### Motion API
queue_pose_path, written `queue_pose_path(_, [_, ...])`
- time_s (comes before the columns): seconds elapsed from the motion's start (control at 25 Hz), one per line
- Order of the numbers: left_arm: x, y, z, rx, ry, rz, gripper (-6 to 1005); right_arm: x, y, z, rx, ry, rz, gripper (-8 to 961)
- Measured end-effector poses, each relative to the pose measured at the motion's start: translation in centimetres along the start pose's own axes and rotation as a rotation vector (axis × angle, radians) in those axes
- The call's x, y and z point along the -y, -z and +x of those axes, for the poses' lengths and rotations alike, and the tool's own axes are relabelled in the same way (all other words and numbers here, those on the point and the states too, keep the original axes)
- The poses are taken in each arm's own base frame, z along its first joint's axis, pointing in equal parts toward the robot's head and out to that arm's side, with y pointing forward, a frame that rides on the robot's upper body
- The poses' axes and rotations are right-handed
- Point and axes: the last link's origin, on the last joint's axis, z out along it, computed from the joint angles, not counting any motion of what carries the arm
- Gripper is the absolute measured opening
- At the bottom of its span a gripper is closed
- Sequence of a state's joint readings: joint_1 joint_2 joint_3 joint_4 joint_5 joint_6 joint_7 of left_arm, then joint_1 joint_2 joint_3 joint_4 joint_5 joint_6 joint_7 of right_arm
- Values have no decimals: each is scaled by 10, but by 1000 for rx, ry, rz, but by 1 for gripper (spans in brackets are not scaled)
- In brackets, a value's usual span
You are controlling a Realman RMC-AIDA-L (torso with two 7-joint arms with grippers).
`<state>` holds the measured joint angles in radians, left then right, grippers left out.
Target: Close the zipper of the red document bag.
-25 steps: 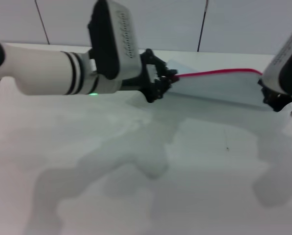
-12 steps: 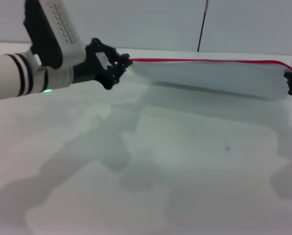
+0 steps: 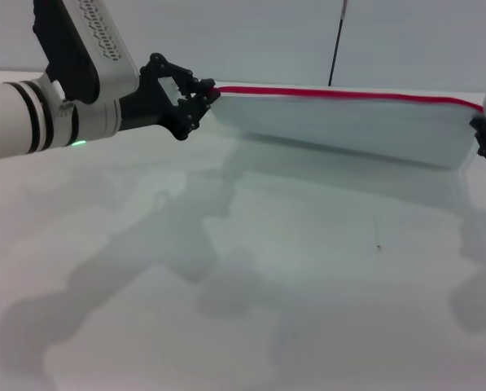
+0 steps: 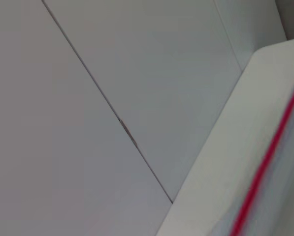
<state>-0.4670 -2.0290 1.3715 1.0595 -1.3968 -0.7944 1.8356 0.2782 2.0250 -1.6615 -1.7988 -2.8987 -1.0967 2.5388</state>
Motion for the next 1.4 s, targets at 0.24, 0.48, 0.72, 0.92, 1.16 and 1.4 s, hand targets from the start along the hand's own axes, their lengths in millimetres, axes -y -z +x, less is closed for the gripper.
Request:
queue_pose_path(0.24, [5, 0, 11, -77, 74, 28, 238, 12, 8, 0, 22, -64, 43, 143])
queue_pose_path(0.48, [6, 4, 15, -131, 138, 48, 378, 18, 17, 0, 102, -120, 105, 336])
queue_pose_path(0.72, [19, 38, 15, -345, 289, 187, 521, 0, 10, -15, 316, -223, 111, 487])
queue_pose_path(0.92, [16, 52, 1, -453, 340, 319, 690, -8, -11, -9, 493, -390, 140, 487])
queue_pose_path(1.16, [8, 52, -32, -464, 424, 445, 683, -13, -41, 21, 586, -559, 255, 487])
queue_pose_path(1.4, [2, 46, -60, -420, 447, 521, 679, -11, -73, 53, 535, -701, 317, 487])
